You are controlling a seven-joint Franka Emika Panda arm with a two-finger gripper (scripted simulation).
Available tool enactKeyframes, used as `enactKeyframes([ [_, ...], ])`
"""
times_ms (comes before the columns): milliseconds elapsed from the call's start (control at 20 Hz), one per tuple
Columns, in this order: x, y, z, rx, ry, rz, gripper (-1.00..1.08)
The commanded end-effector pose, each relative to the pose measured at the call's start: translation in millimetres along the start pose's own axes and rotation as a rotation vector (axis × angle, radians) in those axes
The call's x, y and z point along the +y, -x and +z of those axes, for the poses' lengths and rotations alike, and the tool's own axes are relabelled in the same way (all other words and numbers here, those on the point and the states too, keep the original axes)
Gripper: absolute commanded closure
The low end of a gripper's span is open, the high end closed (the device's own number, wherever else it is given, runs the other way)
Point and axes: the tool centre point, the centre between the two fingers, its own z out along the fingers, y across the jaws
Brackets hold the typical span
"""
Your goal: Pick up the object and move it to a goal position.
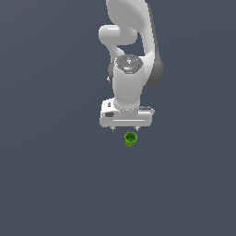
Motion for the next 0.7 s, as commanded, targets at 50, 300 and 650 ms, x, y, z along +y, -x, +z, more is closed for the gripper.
enactKeyframes([
  [50, -2, 1, 4, -0.003, 0.001, -0.032, -0.92],
  [300, -6, 4, 15, -0.009, 0.004, -0.112, -0.92],
  [650, -16, 10, 38, -0.022, 0.005, -0.292, -0.92],
])
